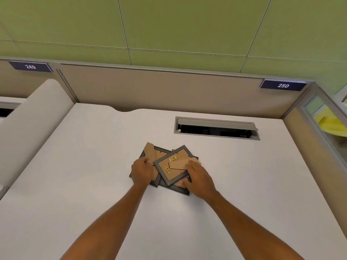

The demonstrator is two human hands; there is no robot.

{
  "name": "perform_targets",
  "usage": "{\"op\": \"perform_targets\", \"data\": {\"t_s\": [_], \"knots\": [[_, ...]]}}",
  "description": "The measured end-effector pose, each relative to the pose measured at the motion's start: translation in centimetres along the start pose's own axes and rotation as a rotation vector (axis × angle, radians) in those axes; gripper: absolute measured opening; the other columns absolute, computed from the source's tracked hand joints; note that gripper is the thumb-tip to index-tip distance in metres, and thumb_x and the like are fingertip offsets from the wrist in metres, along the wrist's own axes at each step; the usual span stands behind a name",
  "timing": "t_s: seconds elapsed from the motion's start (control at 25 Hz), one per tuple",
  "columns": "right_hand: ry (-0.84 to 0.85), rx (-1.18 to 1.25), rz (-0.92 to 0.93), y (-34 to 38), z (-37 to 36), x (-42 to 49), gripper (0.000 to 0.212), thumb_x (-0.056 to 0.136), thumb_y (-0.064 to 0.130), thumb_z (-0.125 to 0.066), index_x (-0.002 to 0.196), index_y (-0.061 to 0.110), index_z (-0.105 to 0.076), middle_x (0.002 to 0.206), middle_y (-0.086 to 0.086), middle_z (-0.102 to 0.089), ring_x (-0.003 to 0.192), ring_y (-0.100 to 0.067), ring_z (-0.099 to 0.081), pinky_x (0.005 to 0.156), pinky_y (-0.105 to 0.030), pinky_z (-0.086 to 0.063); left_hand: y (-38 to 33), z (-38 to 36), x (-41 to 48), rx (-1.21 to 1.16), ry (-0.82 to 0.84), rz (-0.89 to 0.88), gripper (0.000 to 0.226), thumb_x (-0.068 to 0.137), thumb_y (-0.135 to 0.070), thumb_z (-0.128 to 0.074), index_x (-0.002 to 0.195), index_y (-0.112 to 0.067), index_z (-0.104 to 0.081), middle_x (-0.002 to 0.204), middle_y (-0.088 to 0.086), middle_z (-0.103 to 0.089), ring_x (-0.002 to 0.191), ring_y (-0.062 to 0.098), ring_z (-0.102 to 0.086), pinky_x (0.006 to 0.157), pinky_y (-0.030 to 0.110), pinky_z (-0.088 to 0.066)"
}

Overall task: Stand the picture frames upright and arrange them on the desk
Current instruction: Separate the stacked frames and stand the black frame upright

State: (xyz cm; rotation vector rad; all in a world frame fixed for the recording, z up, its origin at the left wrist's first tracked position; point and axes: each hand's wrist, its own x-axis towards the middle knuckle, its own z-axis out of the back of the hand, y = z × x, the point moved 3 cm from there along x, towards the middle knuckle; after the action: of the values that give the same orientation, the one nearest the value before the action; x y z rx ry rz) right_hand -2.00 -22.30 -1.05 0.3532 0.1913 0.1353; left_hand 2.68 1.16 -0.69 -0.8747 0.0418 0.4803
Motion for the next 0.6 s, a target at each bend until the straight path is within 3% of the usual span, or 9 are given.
{"op": "perform_targets", "data": {"t_s": [0.28,0.48,0.6], "knots": [[0.022,-0.018,-0.096,0.5,-1.7,0.4,0.069,0.1,0.049,-0.066,0.157,0.016,-0.046,0.171,-0.006,-0.038,0.154,-0.026,-0.039,0.12,-0.037,-0.042,0.6,-0.7,1.9,0.048,0.126,-0.027,0.035,0.109,-0.014,-0.054,0.139,-0.009,-0.072,0.141,0.011,-0.072,0.131,0.032,-0.066,0.11,0.046,-0.055],[-0.022,0.044,-0.138,0.6,-2.0,1.0,0.062,0.1,0.046,-0.067,0.153,0.018,-0.05,0.168,-0.003,-0.042,0.154,-0.023,-0.038,0.116,-0.038,-0.048,0.9,-2.0,2.2,0.047,0.17,-0.035,0.033,0.109,-0.016,-0.051,0.104,-0.001,-0.08,0.104,0.018,-0.08,0.093,0.031,-0.072,0.085,0.043,-0.061],[-0.037,0.056,-0.155,0.4,-2.7,1.0,0.063,0.1,0.044,-0.067,0.155,0.02,-0.047,0.169,-0.001,-0.04,0.156,-0.021,-0.036,0.116,-0.037,-0.049,0.8,-2.5,2.3,-0.039,0.142,0.064,0.033,0.106,-0.01,-0.051,0.091,0.005,-0.076,0.1,0.029,-0.078,0.077,0.028,-0.064,0.072,0.039,-0.056]]}}
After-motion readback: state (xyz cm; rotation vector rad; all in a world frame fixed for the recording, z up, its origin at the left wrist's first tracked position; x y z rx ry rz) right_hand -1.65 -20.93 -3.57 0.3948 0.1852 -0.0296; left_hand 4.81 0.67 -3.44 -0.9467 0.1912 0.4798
